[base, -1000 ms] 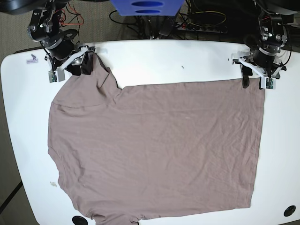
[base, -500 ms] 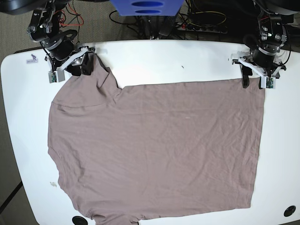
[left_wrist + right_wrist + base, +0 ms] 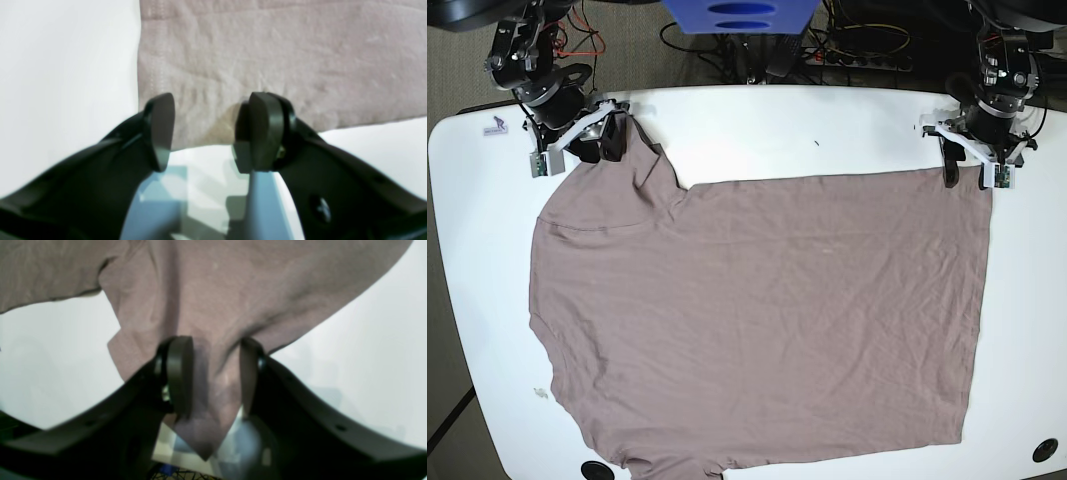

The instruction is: Fold the T-shirt properly

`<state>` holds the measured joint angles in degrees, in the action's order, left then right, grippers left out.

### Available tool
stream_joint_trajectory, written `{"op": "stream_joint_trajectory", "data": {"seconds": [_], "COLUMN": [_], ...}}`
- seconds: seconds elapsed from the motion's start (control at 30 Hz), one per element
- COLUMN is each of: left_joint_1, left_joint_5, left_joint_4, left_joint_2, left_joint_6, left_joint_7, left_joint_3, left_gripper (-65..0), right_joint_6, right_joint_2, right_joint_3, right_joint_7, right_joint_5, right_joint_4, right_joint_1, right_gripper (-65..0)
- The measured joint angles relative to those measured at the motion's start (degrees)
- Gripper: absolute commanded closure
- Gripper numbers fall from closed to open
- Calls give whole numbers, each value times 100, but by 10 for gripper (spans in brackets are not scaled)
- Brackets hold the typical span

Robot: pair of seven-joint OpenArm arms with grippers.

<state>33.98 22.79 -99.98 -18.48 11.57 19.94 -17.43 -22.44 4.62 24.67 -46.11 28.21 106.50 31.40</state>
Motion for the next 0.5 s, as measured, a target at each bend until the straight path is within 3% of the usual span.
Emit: {"op": "stream_joint_trajectory", "data": {"seconds": [0.5], "left_joint_1": [184], "left_joint_5": [61], "left_joint_4": [-28], "left_joint_2": [4], "left_joint_6": [-4], "left_joint_7": [-70], "left_joint_3": [0], "left_gripper": [-342], "right_joint_6": [-37], "right_joint_2": [0], "right_joint_3": [-61], "right_joint_7": [22], "right_joint_5": [-221], "right_joint_4": [4], "right_joint_1": [-50], "right_gripper": [-232]}}
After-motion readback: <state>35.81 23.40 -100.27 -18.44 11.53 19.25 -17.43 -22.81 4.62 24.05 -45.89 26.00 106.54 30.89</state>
